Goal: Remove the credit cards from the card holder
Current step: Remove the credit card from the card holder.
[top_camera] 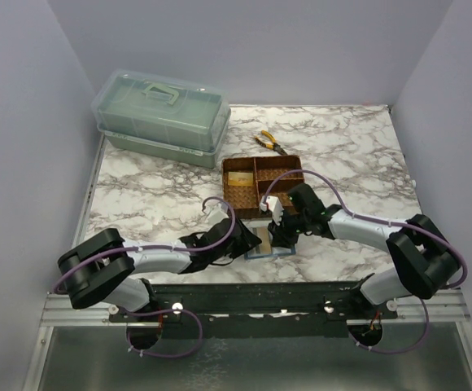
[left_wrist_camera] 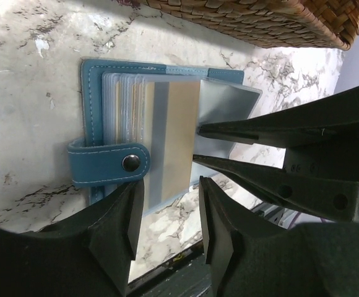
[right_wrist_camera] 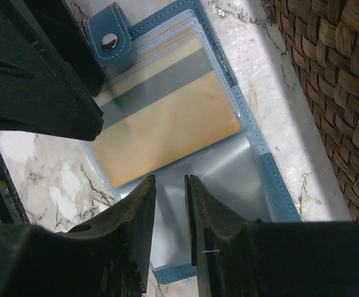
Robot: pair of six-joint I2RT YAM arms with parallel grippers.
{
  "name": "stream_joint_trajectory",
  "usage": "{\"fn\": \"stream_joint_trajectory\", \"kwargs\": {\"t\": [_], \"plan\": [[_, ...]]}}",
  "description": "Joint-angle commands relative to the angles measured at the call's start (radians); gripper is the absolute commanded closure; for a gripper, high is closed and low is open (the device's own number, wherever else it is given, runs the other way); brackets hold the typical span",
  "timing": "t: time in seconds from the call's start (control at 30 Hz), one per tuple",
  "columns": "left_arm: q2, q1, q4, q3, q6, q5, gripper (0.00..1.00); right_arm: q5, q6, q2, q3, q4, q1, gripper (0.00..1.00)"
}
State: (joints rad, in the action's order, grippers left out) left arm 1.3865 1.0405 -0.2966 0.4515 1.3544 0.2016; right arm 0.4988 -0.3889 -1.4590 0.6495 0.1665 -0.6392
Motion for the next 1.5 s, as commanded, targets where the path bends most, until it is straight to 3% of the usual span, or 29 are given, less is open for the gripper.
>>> {"fn": "stream_joint_trajectory", "kwargs": {"t": [0.0, 0.47, 0.77, 1.47], "plan": [[0.034, -0.004, 0.132, 0.041, 0.027, -0.001, 0.53, -0.033, 0.008, -0.026, 0.01, 0.011, 0.006, 0.67], [0.019, -0.002, 0.295, 0.148, -0.066, 0.019, 0.53, -0.043, 0.011, -0.046, 0.017, 0.013, 0.007, 0.67], [0.076, -0.006, 0.099, 0.099, -0.066, -0.061, 0.52, -0.056, 0.016, -0.048, 0.015, 0.01, 0.006, 0.67], [0.012, -0.035, -0.22, -0.003, -0.038, -0.143, 0.52, -0.045, 0.044, -0.011, 0.023, 0.011, 0.03, 0.62]]}}
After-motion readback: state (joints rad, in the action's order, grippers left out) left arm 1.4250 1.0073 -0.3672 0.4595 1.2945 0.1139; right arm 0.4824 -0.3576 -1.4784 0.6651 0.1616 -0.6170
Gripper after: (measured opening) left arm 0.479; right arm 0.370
